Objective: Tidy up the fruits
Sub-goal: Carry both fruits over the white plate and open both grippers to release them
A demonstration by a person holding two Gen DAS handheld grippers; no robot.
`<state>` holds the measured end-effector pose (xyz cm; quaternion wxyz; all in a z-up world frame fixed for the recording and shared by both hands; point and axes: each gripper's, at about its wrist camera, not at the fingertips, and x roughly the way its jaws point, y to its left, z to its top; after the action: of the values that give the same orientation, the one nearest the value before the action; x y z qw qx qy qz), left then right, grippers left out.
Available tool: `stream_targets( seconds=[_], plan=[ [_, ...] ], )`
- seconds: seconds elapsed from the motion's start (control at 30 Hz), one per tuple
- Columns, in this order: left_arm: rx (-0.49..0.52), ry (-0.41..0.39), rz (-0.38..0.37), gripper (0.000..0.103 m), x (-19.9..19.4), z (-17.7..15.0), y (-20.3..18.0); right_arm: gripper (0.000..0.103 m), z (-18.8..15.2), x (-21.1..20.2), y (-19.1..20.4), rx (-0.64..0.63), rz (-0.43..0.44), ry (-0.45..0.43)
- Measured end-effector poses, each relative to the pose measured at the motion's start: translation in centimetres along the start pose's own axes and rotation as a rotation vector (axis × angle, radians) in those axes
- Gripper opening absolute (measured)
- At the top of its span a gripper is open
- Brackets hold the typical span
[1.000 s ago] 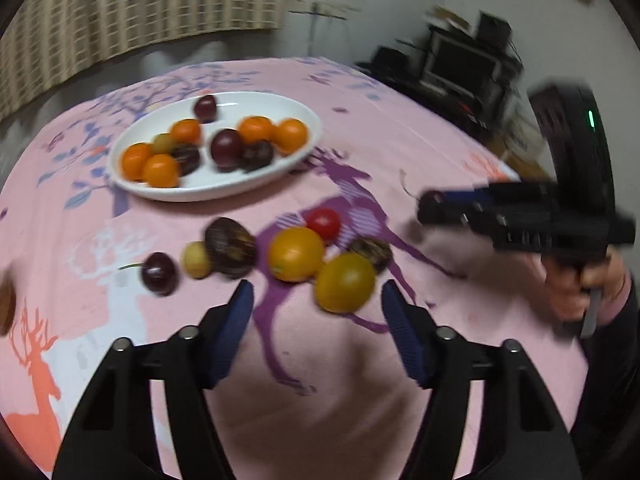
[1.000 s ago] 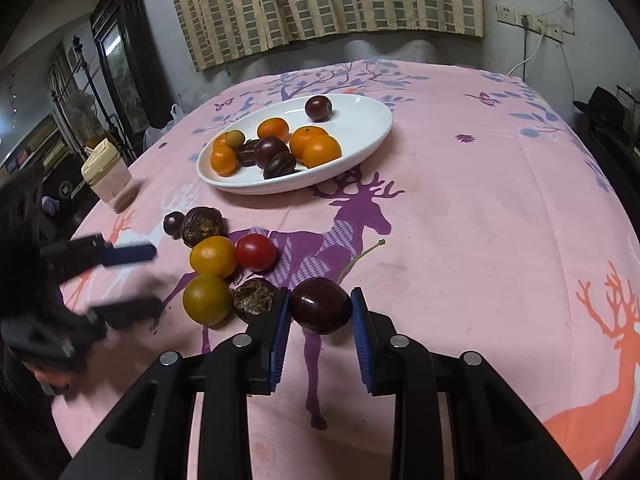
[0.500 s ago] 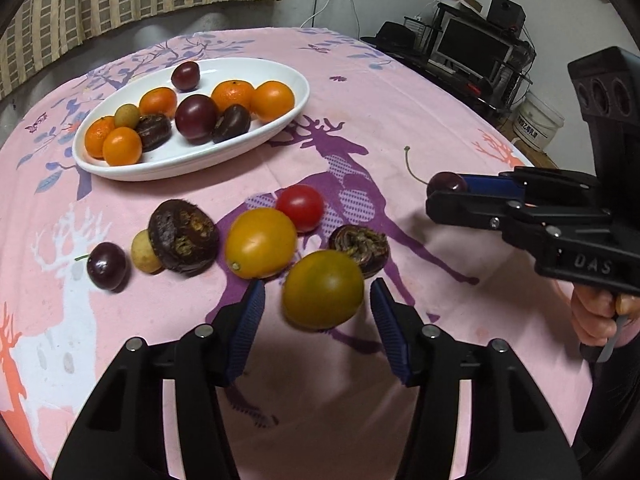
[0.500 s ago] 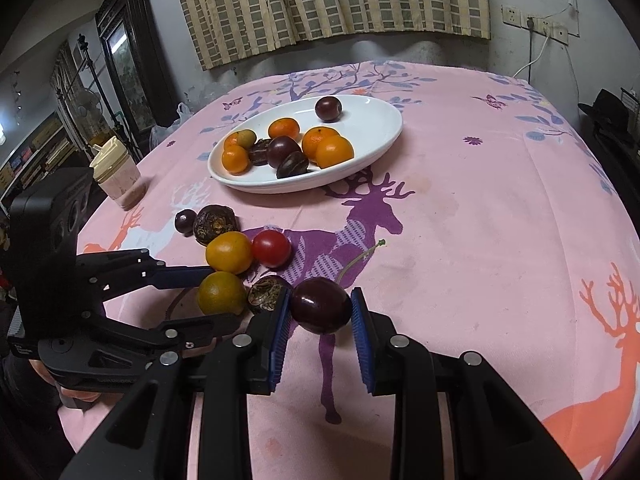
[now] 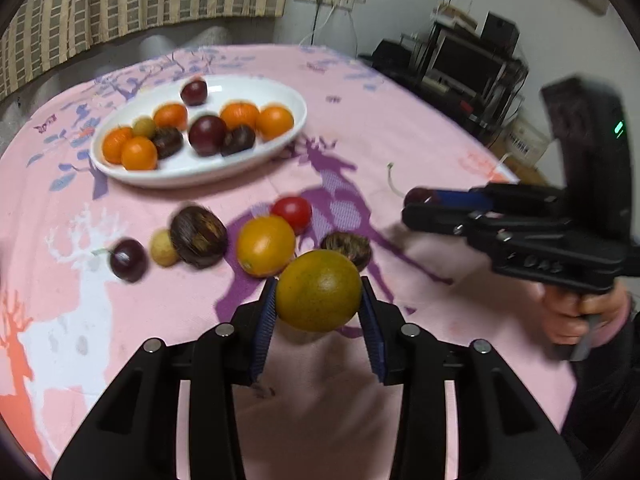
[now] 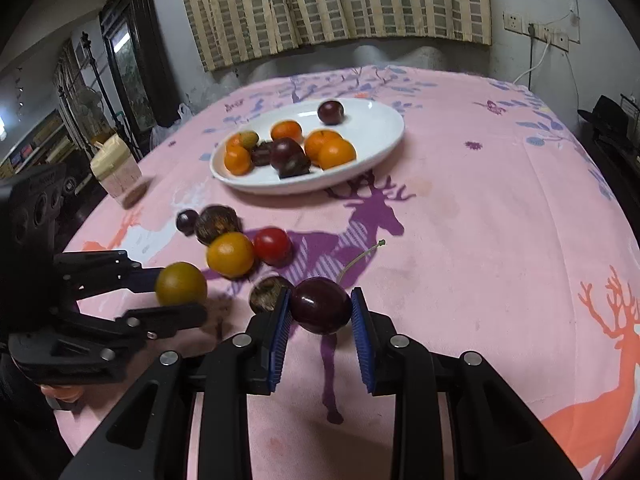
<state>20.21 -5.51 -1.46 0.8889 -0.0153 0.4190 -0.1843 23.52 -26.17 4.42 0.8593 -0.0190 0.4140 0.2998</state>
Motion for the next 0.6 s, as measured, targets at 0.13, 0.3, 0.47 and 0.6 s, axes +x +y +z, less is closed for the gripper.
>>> stream_targets(
  seconds=[0.13, 0.3, 0.47, 0.6],
  plan=[
    [0.009, -0.085, 0.049, 0.039, -1.6, 4.5, 2.0, 0.03, 4.0, 0.1, 1.3, -0.007, -0.011, -0.103],
    [-0.026, -0.135, 0.125, 0.039, 0.8, 10.5, 5.5, 0.03, 9.5, 4.7, 0.0, 0.048, -0.057, -0.118],
    [-0.093, -0.087, 0.182, 0.039, 5.3, 14.3, 9.3, 0.03, 12.7, 9.4, -1.6, 0.092, -0.082, -0.09],
    [-0.145, -0.074, 0.21, 0.062, 6.5, 15.1, 10.9, 0.048, 13.1, 11.4, -2.1, 0.1, -0.077, -0.053]
  ],
)
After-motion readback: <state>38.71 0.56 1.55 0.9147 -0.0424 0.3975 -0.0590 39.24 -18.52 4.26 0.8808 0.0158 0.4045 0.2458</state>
